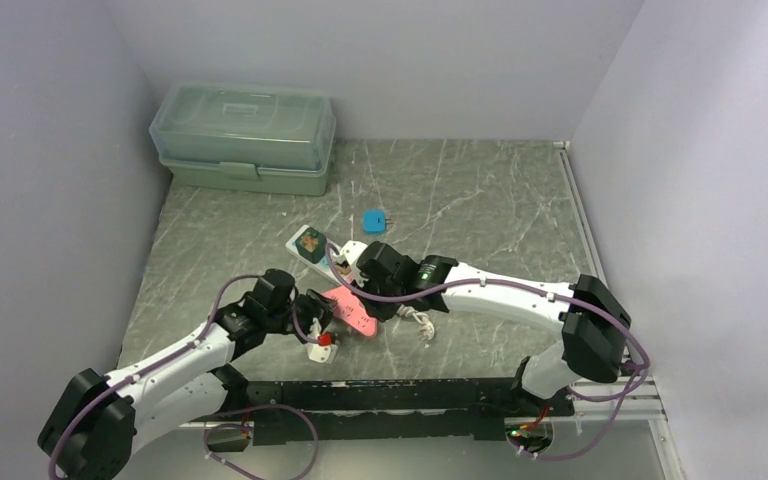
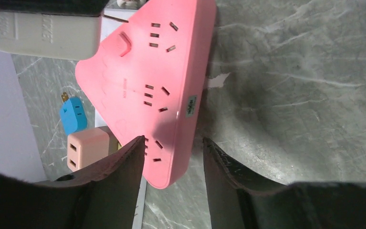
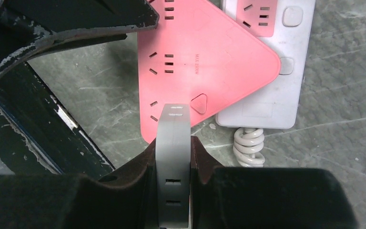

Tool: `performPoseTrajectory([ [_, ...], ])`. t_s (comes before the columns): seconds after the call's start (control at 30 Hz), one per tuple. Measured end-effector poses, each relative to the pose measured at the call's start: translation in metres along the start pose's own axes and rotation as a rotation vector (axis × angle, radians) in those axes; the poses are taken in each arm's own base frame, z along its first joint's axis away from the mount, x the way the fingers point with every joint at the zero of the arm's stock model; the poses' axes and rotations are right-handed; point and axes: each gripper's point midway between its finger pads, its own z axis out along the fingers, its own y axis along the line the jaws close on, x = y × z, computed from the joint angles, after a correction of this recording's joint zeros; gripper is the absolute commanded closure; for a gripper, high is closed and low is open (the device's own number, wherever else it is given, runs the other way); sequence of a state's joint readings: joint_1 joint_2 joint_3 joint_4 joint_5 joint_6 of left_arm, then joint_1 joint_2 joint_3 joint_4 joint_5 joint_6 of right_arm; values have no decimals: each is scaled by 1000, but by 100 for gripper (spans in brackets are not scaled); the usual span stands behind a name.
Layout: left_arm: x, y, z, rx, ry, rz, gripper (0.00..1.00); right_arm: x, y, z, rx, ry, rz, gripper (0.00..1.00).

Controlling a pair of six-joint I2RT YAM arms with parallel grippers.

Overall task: Insert the plug
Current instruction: Insert the plug into the socket.

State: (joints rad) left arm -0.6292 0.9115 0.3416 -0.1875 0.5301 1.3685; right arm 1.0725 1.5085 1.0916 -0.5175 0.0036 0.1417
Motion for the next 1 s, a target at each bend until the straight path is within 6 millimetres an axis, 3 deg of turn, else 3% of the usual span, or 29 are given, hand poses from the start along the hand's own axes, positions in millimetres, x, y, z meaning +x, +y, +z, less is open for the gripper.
performPoseTrajectory([
  [0.13,3,-3,3,-14,4,27,61,0,-2,3,11,-11,-1,100],
  [0.4,11,-8,12,-22,4,96,73,-2,0,8,19,-42,-10,100],
  [0.7,12,-13,16,-11,0,143,74,2,12,10,26,-49,-64,100],
  [1.0,13,-16,15,-4,1,167,74,19,16,16,74,-19,-188,100],
])
